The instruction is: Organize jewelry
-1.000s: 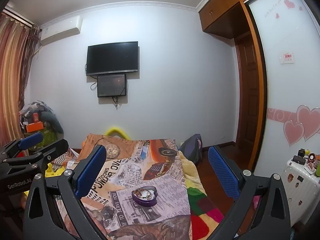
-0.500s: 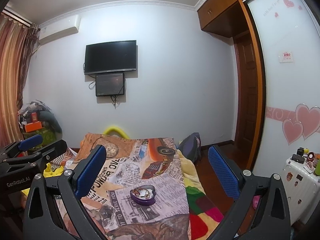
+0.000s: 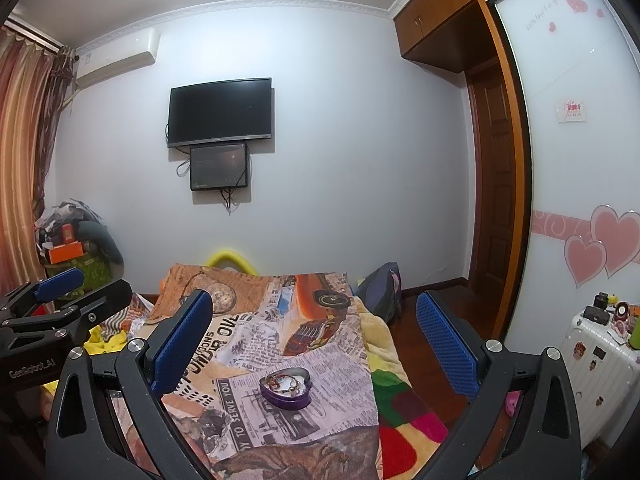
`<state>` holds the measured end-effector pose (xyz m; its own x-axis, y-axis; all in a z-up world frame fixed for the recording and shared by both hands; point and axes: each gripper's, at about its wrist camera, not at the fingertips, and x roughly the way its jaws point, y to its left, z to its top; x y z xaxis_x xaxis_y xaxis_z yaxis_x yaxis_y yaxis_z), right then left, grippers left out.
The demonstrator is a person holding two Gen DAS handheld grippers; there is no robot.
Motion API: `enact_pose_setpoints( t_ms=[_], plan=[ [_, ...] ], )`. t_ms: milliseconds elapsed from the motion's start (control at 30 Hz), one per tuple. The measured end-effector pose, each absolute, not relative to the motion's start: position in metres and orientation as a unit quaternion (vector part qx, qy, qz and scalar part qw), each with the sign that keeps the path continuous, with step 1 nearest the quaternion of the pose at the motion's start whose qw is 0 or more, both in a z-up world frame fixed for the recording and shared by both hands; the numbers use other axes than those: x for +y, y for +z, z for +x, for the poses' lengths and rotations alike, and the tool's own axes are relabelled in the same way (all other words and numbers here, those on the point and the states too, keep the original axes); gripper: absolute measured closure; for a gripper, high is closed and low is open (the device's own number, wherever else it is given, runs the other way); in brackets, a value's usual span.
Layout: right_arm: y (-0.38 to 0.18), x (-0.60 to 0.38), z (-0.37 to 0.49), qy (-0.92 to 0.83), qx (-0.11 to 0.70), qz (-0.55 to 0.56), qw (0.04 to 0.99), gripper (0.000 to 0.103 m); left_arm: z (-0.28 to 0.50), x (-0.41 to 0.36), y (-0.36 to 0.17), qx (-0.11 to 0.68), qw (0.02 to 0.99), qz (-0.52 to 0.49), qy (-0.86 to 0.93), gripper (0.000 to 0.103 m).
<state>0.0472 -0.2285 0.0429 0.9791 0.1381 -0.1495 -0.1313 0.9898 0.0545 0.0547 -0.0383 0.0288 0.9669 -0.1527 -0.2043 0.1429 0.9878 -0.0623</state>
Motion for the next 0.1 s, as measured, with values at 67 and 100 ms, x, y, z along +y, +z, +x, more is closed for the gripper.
enact_pose_setpoints(
  t_ms=[67, 100],
  plan=[
    [0.0422, -0.2284, 0.0484, 0.067, 0.079, 0.022, 0.994, 0.002, 0.0559, -0.0379, 0.0286, 0.107, 0.991, -0.023, -0.074, 0.009],
    [0.0417, -0.2287, 0.0494, 0.067, 0.08, 0.022, 0.994, 0.002, 0.057, -0.0378, 0.0284, 0.108, 0.991, -0.023, -0.073, 0.009]
  ],
)
